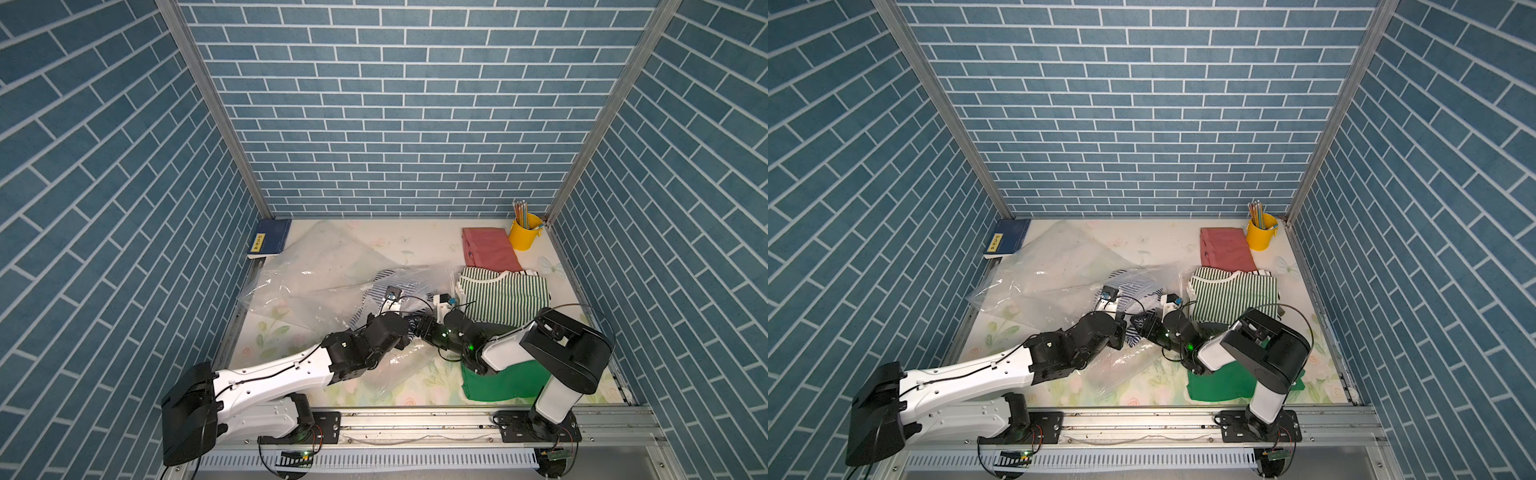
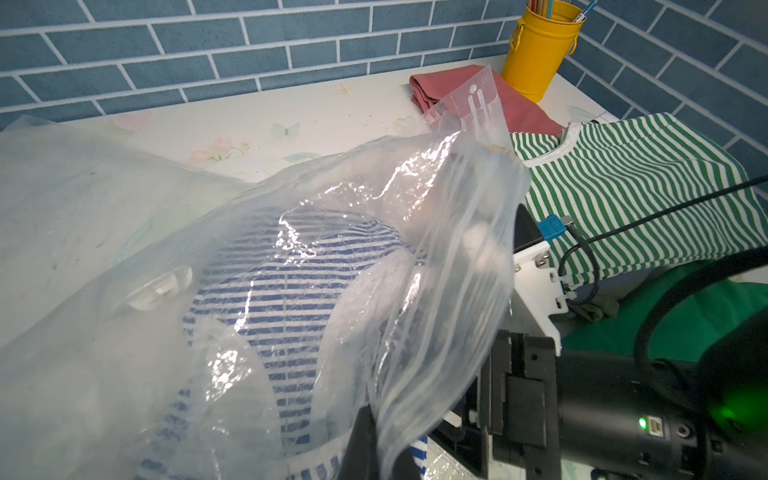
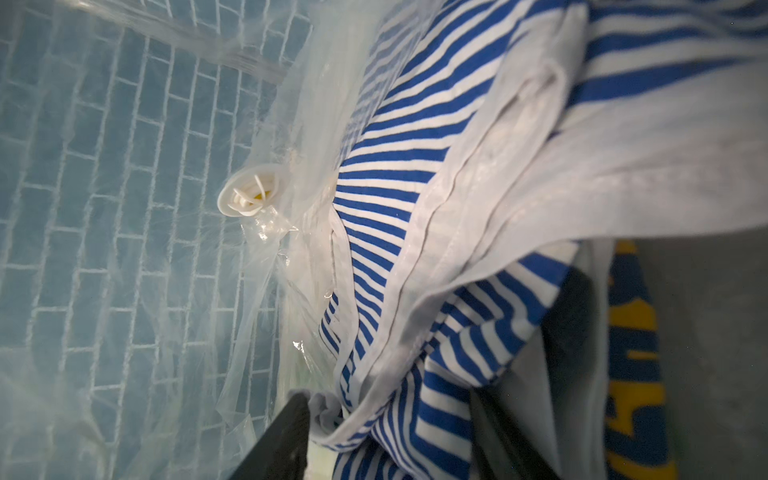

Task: Take the tank top out of the vacuum bag
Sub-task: Take out the tank top from the vacuum bag.

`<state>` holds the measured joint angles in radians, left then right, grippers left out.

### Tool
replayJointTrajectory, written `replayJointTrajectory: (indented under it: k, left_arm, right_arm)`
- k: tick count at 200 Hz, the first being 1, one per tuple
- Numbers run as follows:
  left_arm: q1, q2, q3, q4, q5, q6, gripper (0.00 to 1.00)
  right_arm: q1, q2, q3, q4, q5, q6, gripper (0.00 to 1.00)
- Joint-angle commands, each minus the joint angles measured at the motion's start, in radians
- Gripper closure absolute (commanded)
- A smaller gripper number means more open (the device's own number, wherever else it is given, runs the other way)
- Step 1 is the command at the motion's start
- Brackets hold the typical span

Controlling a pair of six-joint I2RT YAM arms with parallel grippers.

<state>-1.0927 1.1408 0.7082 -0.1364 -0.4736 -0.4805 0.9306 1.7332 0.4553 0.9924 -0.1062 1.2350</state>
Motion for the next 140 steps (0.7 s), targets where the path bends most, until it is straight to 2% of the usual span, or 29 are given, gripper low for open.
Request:
replayJointTrajectory:
  k: [1,16,24,37,58,64,72,89,102,118,140]
  left_arm:
    - [-0.001,-0.010,-0.002,0.004,-0.011,0.006,1.00]
    - [-0.001,-0.010,0.002,0.000,-0.011,0.007,1.00]
    - [-0.001,-0.011,0.002,-0.002,-0.014,0.007,1.00]
    - [0.000,-0.015,0.000,-0.001,-0.018,0.008,1.00]
    - [-0.001,-0.013,-0.005,0.004,-0.020,0.011,1.00]
    - [0.000,-0.010,-0.005,0.006,-0.019,0.010,1.00]
    - [-0.001,-0.006,-0.003,0.005,-0.018,0.010,1.00]
    - [-0.001,-0.005,0.000,0.000,-0.020,0.011,1.00]
    - [0.000,-0.009,-0.004,0.000,-0.023,0.010,1.00]
    - [0.000,-0.010,-0.008,0.004,-0.028,0.012,1.00]
    - [0.000,-0.003,-0.005,0.014,-0.025,0.017,1.00]
  right_arm:
    - [-0.005,0.026,0.028,0.045,-0.026,0.026,0.40]
    - [-0.006,0.021,0.028,0.071,-0.021,0.025,0.43]
    - [-0.006,0.012,0.029,0.081,-0.029,0.010,0.52]
    - [-0.006,0.001,0.035,0.123,-0.059,-0.028,0.71]
    - [-0.004,-0.014,0.032,0.131,-0.074,-0.036,0.86]
    - [-0.002,-0.019,0.022,0.117,-0.064,-0.029,0.87]
    - [-0.002,-0.027,0.001,0.095,-0.046,-0.013,0.80]
    - [0.000,-0.052,-0.056,0.076,-0.012,0.024,0.56]
    - [0.006,-0.078,-0.096,0.064,0.010,0.051,0.44]
    - [0.015,-0.108,-0.129,0.034,0.025,0.072,0.37]
    - [0.020,-0.101,-0.141,0.023,0.023,0.094,0.34]
